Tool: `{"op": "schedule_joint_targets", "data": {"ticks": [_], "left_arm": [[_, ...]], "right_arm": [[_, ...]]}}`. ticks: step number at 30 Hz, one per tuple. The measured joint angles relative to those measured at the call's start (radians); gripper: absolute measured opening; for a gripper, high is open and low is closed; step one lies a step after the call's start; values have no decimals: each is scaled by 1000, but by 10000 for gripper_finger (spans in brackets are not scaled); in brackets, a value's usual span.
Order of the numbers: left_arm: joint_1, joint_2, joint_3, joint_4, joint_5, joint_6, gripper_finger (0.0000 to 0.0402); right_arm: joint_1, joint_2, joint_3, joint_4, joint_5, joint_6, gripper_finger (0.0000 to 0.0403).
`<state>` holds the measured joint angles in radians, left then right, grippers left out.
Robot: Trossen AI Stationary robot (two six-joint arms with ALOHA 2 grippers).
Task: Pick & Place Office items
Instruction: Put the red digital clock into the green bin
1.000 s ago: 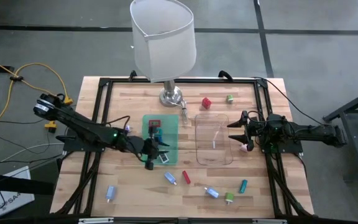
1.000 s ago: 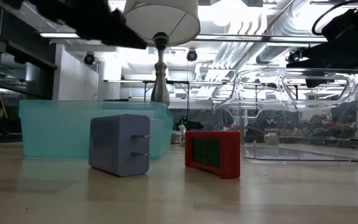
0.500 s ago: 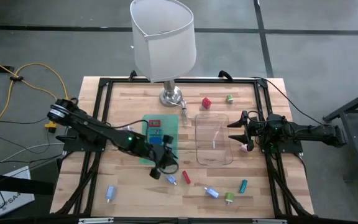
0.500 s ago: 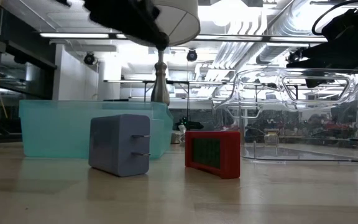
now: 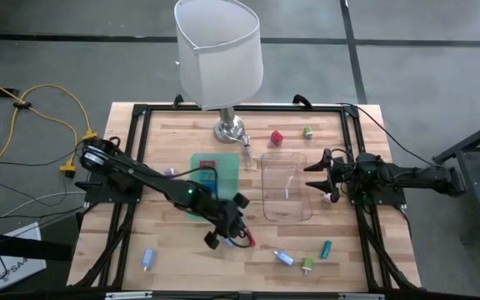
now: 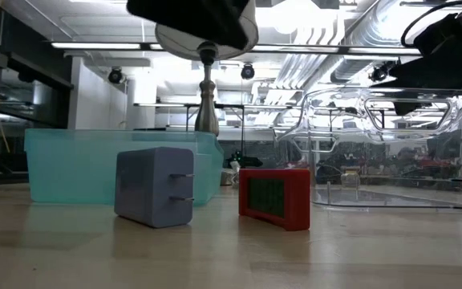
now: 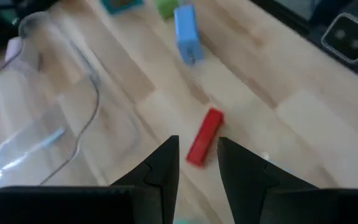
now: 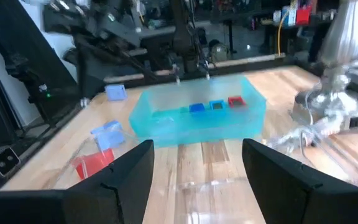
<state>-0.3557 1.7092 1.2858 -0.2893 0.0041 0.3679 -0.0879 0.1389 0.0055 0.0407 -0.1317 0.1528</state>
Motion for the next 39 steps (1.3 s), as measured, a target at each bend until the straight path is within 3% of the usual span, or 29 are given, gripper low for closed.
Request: {"op": "schedule_joint_targets", "data": {"ticks": [10, 24, 31, 39], "left_arm": [[0, 24, 0, 13, 33, 5, 107], [42, 70, -1, 35, 151, 119, 168], [88, 95, -1, 40, 160, 207, 171], [85, 129, 0, 64, 143, 203, 172]], "right_arm": [[1, 23, 0, 0, 1, 0, 232], [1, 24, 0, 0, 1, 0, 232], [1, 24, 0, 1, 1, 0, 232], [1, 24, 0, 0, 0, 0, 232]]}}
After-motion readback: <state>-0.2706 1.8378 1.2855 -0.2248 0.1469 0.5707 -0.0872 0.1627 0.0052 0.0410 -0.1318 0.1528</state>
